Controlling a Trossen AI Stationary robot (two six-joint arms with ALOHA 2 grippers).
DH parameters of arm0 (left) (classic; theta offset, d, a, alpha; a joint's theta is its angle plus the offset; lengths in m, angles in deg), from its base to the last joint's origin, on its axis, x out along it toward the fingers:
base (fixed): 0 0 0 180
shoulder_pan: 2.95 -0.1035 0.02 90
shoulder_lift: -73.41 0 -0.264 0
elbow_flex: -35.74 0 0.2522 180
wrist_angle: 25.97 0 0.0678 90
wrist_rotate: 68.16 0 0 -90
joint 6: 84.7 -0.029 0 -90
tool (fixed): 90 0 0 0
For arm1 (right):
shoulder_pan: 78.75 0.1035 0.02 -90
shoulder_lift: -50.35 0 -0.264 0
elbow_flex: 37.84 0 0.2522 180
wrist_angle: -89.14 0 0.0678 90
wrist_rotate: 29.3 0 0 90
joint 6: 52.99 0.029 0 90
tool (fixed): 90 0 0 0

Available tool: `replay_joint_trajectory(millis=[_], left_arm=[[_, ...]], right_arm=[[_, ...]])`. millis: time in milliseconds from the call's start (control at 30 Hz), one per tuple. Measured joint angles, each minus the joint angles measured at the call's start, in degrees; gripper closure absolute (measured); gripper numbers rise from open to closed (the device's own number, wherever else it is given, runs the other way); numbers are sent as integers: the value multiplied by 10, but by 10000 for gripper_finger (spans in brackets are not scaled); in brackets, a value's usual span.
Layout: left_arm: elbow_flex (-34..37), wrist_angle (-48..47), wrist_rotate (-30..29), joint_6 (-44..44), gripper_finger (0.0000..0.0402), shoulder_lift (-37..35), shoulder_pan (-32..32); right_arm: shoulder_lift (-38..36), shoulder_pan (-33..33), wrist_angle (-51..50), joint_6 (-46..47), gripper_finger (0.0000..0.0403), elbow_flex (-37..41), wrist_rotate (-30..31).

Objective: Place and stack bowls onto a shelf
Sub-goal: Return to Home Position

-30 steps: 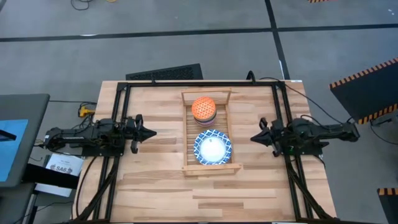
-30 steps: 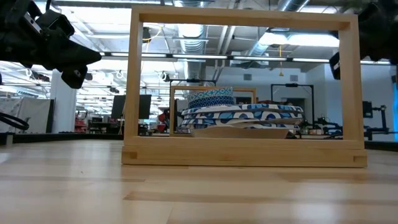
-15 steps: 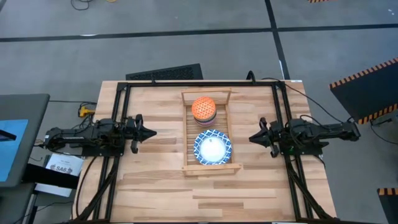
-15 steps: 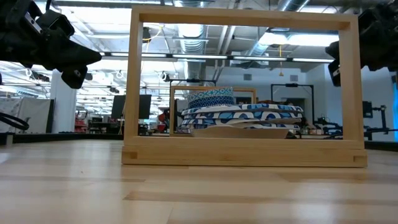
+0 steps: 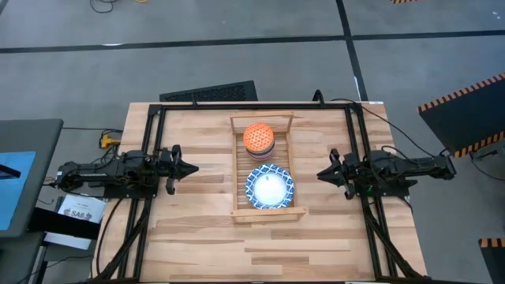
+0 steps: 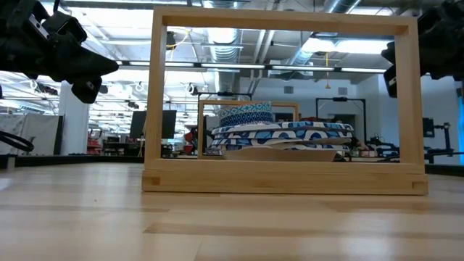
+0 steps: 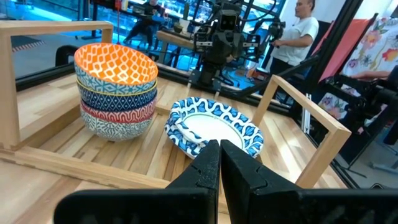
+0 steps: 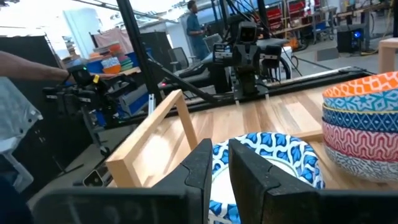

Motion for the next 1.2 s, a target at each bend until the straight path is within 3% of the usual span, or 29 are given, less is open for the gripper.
replay_joint_trajectory(millis=[1200], left_arm=[[0, 0, 0, 0, 401, 1, 1]], right_arm=[[7, 1, -7, -1, 321, 0, 2]])
